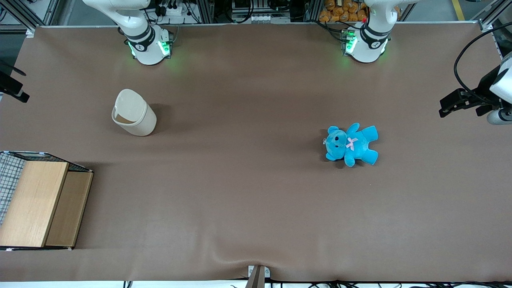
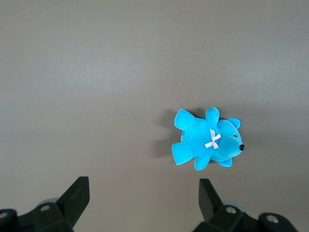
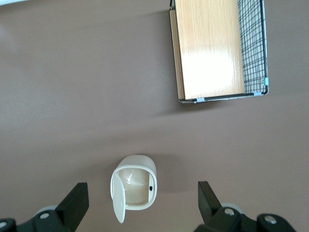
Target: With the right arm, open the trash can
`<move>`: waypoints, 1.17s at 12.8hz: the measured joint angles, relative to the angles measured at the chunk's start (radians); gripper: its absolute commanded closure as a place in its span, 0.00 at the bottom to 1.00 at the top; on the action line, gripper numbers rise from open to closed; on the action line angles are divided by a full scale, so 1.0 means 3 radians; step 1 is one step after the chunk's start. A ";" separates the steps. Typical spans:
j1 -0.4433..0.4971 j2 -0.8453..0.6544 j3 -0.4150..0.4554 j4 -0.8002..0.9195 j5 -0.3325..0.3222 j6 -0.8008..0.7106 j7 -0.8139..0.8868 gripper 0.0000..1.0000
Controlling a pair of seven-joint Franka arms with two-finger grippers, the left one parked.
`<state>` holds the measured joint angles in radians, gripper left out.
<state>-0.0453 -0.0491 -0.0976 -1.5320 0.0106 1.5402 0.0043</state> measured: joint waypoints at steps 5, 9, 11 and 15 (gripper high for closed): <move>0.0001 0.0000 0.0010 0.0004 0.0000 0.0242 -0.0030 0.00; 0.0002 0.0000 0.0017 0.0001 0.0000 0.0236 -0.0031 0.00; 0.0002 0.0000 0.0019 0.0000 0.0000 0.0179 -0.0031 0.00; 0.0002 0.0000 0.0021 -0.0004 0.0000 0.0127 -0.0030 0.00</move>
<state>-0.0447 -0.0490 -0.0913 -1.5333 0.0107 1.5783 -0.0047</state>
